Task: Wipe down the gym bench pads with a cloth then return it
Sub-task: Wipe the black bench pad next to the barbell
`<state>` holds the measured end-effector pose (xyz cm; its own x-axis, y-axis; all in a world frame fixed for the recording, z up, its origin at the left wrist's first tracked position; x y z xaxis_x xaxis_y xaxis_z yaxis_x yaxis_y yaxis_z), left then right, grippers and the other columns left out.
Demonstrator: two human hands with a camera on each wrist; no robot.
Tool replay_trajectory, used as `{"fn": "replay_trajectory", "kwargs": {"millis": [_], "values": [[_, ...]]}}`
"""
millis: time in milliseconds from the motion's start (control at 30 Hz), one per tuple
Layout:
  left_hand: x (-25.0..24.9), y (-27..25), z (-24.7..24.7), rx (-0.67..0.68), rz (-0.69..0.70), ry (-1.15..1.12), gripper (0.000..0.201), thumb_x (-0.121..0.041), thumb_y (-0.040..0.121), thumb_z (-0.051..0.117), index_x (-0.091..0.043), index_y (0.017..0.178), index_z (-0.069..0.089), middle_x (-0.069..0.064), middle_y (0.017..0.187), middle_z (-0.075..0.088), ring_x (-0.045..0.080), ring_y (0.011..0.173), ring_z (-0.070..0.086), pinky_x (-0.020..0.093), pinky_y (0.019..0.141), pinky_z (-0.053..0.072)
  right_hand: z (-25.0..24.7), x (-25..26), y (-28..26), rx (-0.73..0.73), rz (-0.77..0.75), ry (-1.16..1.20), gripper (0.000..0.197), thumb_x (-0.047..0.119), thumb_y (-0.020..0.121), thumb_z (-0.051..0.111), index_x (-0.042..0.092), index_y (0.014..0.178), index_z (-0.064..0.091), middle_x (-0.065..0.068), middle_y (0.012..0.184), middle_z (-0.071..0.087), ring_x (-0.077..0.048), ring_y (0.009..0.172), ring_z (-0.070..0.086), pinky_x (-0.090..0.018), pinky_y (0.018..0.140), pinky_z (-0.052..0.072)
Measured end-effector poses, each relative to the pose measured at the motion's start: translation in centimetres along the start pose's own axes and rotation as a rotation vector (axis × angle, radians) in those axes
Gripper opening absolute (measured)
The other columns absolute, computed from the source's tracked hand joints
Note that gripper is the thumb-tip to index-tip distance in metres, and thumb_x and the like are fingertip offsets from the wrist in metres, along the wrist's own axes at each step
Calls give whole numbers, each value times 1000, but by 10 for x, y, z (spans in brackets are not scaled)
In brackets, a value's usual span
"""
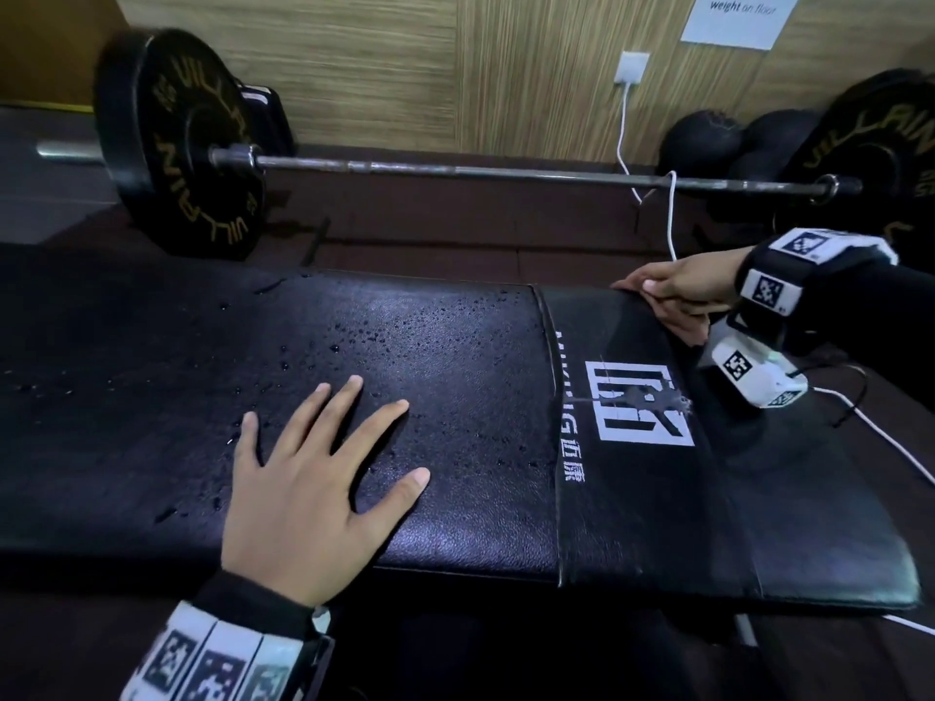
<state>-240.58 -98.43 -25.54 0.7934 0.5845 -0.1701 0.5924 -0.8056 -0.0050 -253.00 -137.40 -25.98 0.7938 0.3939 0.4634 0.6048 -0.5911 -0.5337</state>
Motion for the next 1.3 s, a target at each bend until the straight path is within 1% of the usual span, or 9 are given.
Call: {"fn": "replay_trajectory", "kwargs": {"millis": [167,333,533,733,867,967,1133,1200,1300], "values": [[1,1,2,-31,15,-14,61,-78,81,27,-51,134,40,-11,149,37,12,140,30,60,108,21,41,68,-1,115,-109,-33,36,7,103,15,-1,136,28,5,31,49,-3,26,44,-14,29,33],[0,1,1,-44,11,-33,59,-77,81,29,-53,134,39,-12,150,36,12,140,29,60,109,20,79,146,14,178,-325,11,40,4,102,27,6,141,34,-6,85,65,4,43,47,-11,40,34],[3,0,4,-49,11,-31,60,-77,83,26,-53,136,37,-12,151,33,11,141,27,59,110,19,72,136,1,281,-317,-71,46,4,102,25,20,145,22,7,42,53,-1,36,49,-11,40,37],[3,1,5,-66,15,-24,60,-75,83,29,-50,136,39,-10,150,36,13,140,29,60,109,20,44,82,-21,307,-204,-39,52,4,102,24,21,148,10,-9,47,50,-9,41,52,-13,40,38],[3,2,4,-68,16,-25,59,-74,83,31,-49,135,40,-10,150,37,13,140,30,60,109,20,51,104,-14,213,-234,-138,51,4,102,26,23,148,14,11,39,54,3,32,45,-10,34,34],[1,0,2,-78,16,-34,58,-73,83,32,-49,134,43,-10,149,37,13,140,31,60,110,19,74,141,-16,264,-279,-129,51,9,102,28,30,148,16,-1,66,63,-1,41,42,-13,40,32],[1,-1,0,-82,11,-51,58,-73,82,31,-51,135,41,-12,151,34,11,141,27,59,111,18,117,167,-50,373,-417,-176,50,6,100,37,12,147,23,-4,148,28,22,67,51,2,59,41],[2,-1,1,-84,9,-56,58,-73,83,31,-50,135,41,-12,151,34,11,141,27,59,111,18,130,157,-69,396,-532,-460,54,7,101,32,9,148,5,-1,154,-1,11,130,30,-3,101,15],[3,-1,2,-82,11,-46,58,-73,84,29,-50,136,38,-12,151,33,11,142,26,59,111,18,119,127,-93,435,-648,-638,55,8,99,34,13,145,4,5,152,-10,-4,137,-14,-7,101,-17]]}}
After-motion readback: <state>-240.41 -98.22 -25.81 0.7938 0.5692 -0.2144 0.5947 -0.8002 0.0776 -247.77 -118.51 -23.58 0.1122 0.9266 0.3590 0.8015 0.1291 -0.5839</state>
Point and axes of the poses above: each hand's wrist, its own y-axis towards the middle knuckle, its own z-axis out of the palm, x = y × z, the point moved 8 cm from there along y, towards the middle knuckle
